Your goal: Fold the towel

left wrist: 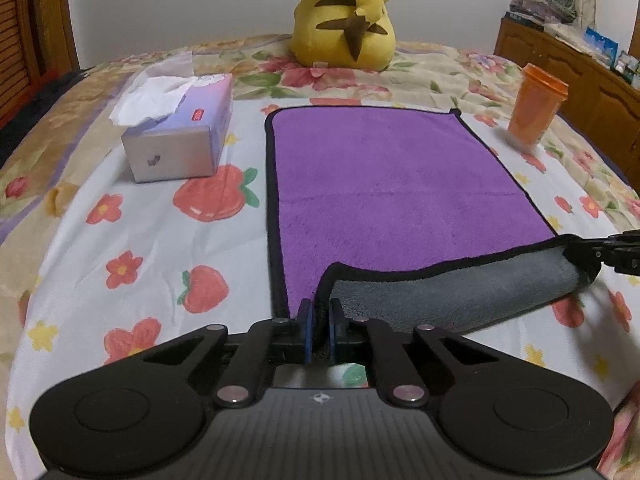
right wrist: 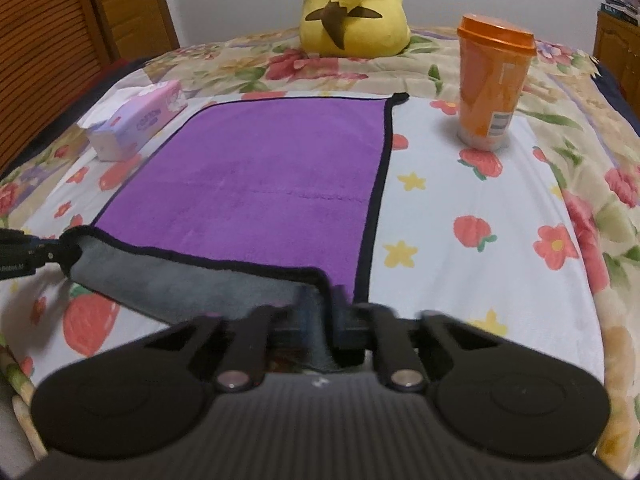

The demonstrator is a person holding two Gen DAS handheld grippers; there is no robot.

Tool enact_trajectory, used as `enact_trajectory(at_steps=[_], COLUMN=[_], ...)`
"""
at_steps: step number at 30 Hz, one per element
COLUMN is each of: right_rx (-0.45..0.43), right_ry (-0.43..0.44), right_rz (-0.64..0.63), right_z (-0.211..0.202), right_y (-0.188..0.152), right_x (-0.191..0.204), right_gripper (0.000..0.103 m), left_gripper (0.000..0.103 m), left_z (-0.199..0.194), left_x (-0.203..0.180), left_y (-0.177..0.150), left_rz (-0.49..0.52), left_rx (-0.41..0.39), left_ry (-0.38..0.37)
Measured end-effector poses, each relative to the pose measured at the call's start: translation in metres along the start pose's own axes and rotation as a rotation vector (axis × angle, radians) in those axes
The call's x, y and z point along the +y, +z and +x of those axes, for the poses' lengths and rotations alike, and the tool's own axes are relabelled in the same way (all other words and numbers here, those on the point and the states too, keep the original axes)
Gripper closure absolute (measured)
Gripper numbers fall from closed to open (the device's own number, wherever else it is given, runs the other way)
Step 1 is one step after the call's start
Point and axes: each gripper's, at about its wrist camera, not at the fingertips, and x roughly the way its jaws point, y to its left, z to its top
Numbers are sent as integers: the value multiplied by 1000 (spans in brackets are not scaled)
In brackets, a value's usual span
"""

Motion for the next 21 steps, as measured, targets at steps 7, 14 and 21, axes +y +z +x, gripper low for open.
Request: enact_trajectory(at_steps=[7,14,21], right_rx=[-32,-90,-138], right_ry=[12,22,42], right_rz=[-14,-9,-13], right_z=[-4,-12,-16], right_y=[3,10,15], right_x=[1,-1,-2], right_gripper=[99,99,99], left_gripper=[94,94,94], left_z=[-13,-30,-43], left_x=[-4,-10,-15], left_y=[6,12,17], left_rz=[6,19,23], left_rx=[-61,-125,-181], left_ry=[-8,-12,-20])
